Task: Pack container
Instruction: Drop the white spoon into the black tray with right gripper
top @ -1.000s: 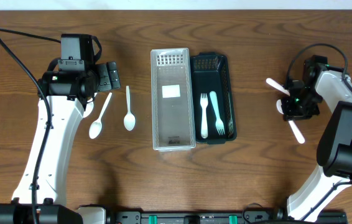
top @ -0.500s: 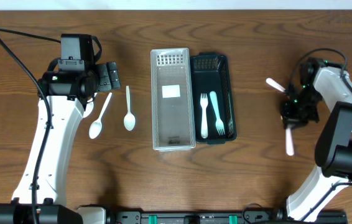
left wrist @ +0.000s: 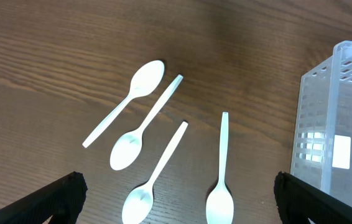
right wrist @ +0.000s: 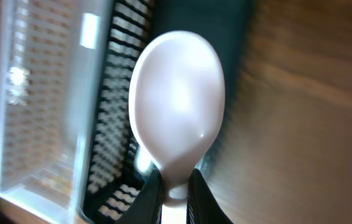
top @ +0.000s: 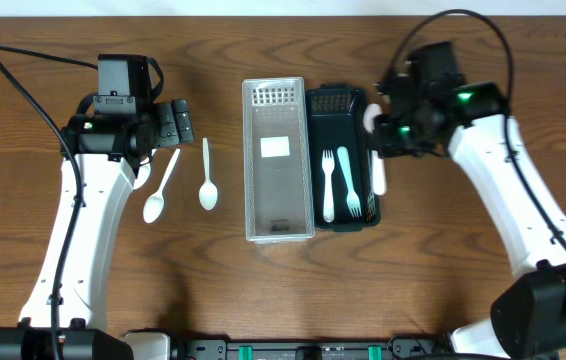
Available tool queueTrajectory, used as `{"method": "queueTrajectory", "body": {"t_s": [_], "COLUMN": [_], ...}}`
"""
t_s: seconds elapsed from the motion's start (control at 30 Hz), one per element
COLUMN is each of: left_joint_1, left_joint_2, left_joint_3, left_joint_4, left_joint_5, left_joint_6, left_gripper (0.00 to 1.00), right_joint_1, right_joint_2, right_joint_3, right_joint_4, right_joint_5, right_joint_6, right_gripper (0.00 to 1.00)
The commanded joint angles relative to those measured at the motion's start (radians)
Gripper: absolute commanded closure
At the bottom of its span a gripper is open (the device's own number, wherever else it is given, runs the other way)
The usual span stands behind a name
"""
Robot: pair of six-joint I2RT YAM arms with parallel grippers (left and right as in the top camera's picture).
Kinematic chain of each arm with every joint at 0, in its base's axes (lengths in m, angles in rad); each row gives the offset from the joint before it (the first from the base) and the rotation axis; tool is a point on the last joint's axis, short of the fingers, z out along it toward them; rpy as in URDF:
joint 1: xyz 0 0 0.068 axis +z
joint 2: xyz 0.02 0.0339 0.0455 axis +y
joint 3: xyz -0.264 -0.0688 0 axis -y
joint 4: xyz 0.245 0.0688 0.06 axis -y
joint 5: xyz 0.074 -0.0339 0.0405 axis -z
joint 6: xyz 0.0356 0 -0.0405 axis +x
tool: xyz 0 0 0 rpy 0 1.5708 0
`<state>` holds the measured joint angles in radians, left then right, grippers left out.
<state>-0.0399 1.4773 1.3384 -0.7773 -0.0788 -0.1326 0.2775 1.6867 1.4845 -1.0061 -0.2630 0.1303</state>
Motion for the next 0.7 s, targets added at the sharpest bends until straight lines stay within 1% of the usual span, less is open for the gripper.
{"method": "queueTrajectory", "body": {"t_s": [0.0,0.07,0.1,0.17,0.23,0.3,0.33,0.37,0.43,0.5,0.6,0.67], "left_joint_1": [0.005,0.005,0.005,0.005,0.005,0.005,0.005,0.005,0.005,0.005,0.005,0.005], "left_joint_2": [0.009,0.009,0.009,0.009,0.009,0.009,0.009,0.009,0.009,0.009,0.009,0.009], "left_joint_3": [0.018,0.017,0.018,0.017,0.018,0.017,0.018,0.018,0.018,0.017,0.018,0.017], "left_joint_4": [0.000,0.000,0.000,0.000,0.000,0.000,0.000,0.000,0.000,0.000,0.000,0.000], "left_joint_5": [-0.011,-0.011,-0.011,-0.011,-0.011,-0.011,-0.011,-0.011,-0.012,-0.011,-0.012,-0.011], "left_joint_6": [0.009,0.009,0.009,0.009,0.009,0.009,0.009,0.009,0.009,0.009,0.009,0.009], "left_gripper": [0.02,0.02,0.02,0.02,0.02,0.02,0.02,0.02,0.02,0.02,0.02,0.02], "right_joint_1": [0.063,0.098,0.110,0.128,0.136,0.131,0.118,0.108,0.073,0.019,-0.091,-0.185], "right_joint_2": [0.040,0.083,0.108,0.159,0.190,0.193,0.184,0.176,0.146,0.106,0.048,0.030], "right_joint_3": [-0.015,-0.027,-0.029,-0.029,-0.028,-0.023,-0.010,0.002,0.036,0.069,0.087,0.087], "right_joint_4": [0.052,0.095,0.109,0.140,0.157,0.161,0.158,0.157,0.155,0.148,0.147,0.150], "right_joint_5": [0.014,0.056,0.065,0.060,0.037,0.035,0.035,0.035,0.043,0.090,0.140,0.183], "right_joint_6": [0.096,0.140,0.153,0.163,0.164,0.146,0.118,0.094,0.038,0.030,0.031,0.029], "right_gripper": [0.99,0.99,0.93,0.78,0.76,0.70,0.66,0.56,0.47,0.39,0.36,0.35]}}
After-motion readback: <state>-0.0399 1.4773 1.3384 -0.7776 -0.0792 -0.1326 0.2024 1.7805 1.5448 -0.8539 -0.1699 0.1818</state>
